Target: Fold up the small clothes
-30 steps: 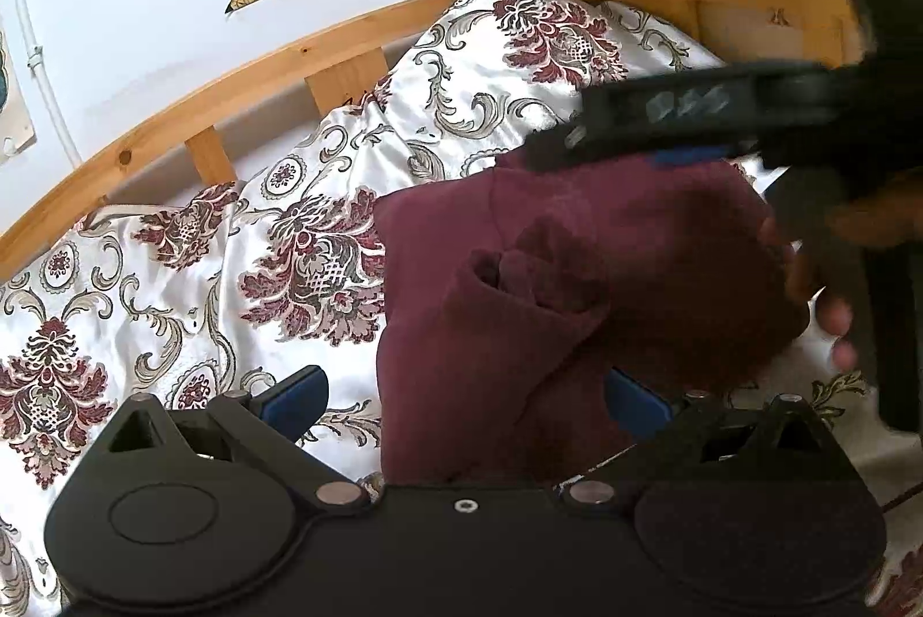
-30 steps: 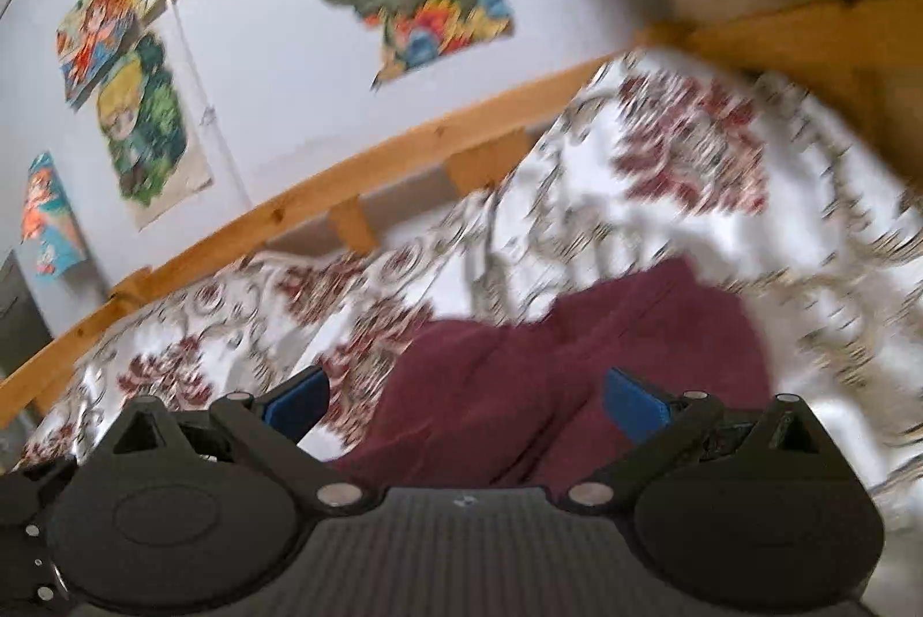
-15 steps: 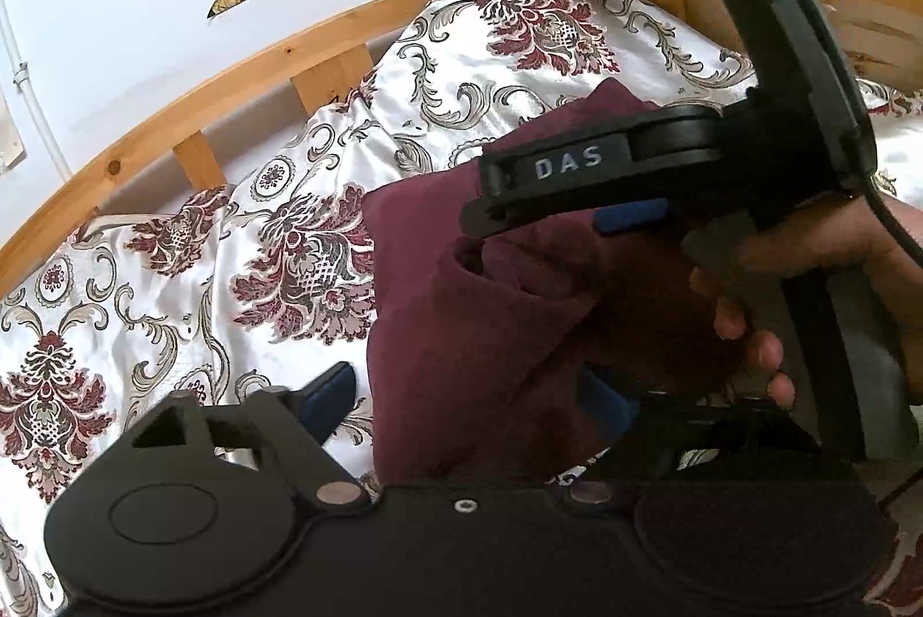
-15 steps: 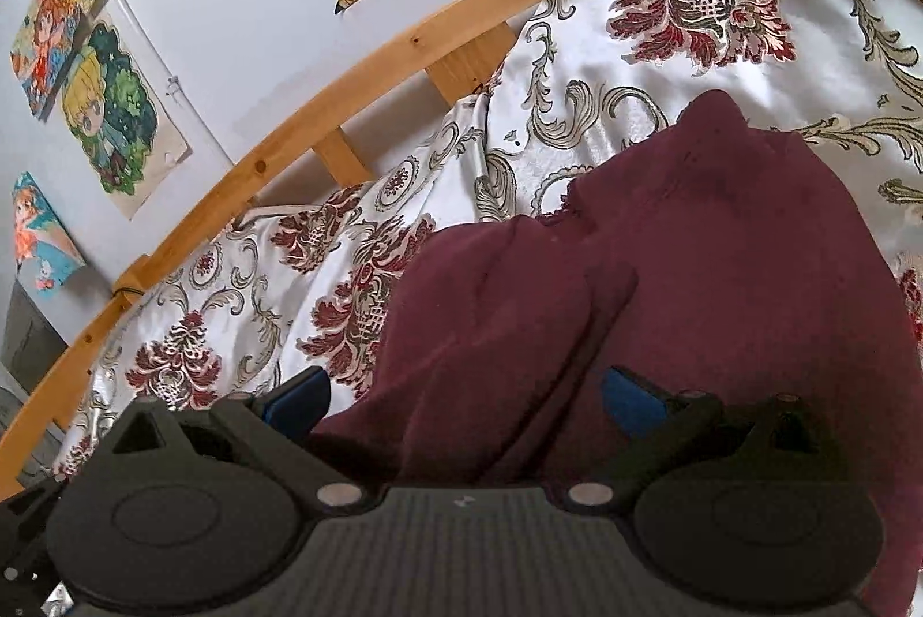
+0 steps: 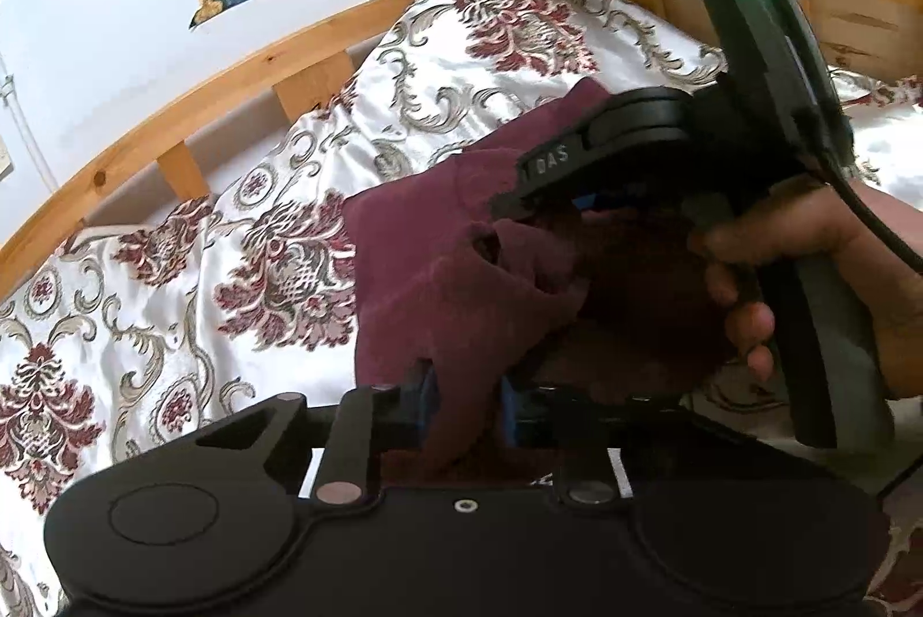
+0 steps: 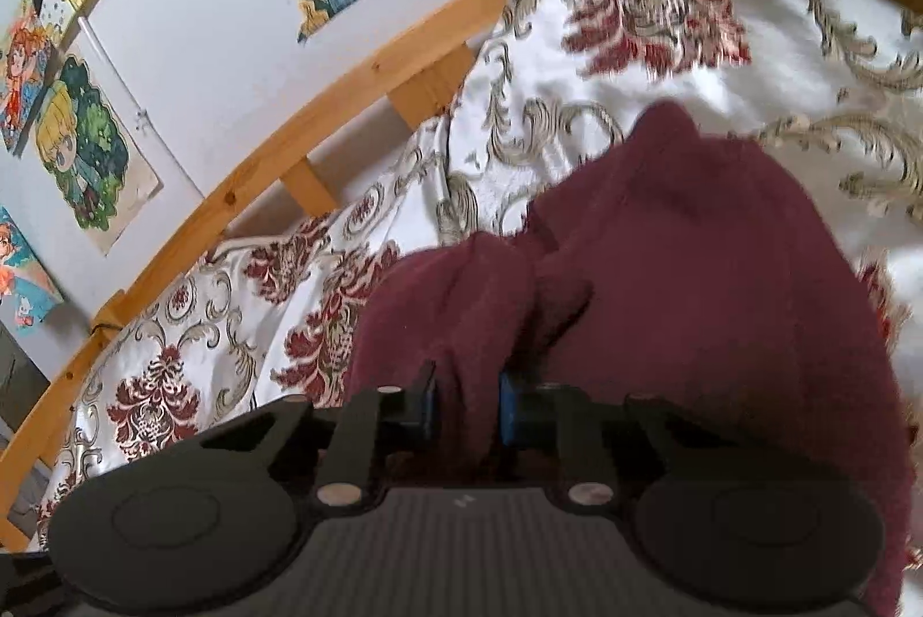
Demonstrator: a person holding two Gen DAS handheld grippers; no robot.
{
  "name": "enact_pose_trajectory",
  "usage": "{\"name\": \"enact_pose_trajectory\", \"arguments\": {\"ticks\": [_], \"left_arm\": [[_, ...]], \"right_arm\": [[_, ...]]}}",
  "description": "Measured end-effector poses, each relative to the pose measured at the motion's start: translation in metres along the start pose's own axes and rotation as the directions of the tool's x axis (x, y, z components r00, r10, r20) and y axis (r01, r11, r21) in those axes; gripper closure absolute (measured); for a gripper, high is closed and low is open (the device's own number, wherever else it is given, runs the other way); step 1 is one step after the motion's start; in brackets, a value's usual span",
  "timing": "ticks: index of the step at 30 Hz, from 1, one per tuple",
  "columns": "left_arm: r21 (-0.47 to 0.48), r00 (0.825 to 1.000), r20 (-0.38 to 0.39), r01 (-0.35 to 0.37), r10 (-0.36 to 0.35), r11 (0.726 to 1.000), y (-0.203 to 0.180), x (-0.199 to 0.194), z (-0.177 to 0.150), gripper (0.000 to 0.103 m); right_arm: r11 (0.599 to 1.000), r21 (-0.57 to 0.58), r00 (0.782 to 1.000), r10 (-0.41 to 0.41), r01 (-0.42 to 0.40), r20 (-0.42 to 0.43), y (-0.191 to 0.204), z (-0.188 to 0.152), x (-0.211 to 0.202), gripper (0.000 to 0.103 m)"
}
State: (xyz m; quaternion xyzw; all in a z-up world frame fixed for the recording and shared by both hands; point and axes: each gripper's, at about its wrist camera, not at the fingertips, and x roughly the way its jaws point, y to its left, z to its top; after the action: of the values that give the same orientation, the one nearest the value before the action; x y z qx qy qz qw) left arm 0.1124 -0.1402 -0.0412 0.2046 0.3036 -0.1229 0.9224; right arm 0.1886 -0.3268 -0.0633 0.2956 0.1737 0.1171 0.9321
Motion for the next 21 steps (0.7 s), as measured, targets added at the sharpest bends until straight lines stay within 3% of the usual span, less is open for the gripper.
{"name": "enact_pose_trajectory", "arguments": {"ticks": [5,12,21], "left_arm": [[0.0,0.998,0.036,0.051,-0.051,0.999,-0.005,-0.001,0.009,0.084],[0.059,0.979,0.111,0.166,-0.172,0.984,-0.025,-0.004,0.028,0.085],[0.114,0.962,0.114,0.237,-0.25,0.965,-0.051,0.0,0.032,0.085]], "right_arm": [[0.993,-0.114,0.996,-0.009,0.019,0.087,0.013,0.013,-0.019,0.084],[0.974,-0.208,0.984,-0.05,0.086,0.172,0.012,0.032,-0.05,0.084],[0.96,-0.217,0.977,-0.147,0.179,0.155,-0.009,0.039,-0.072,0.084]]}}
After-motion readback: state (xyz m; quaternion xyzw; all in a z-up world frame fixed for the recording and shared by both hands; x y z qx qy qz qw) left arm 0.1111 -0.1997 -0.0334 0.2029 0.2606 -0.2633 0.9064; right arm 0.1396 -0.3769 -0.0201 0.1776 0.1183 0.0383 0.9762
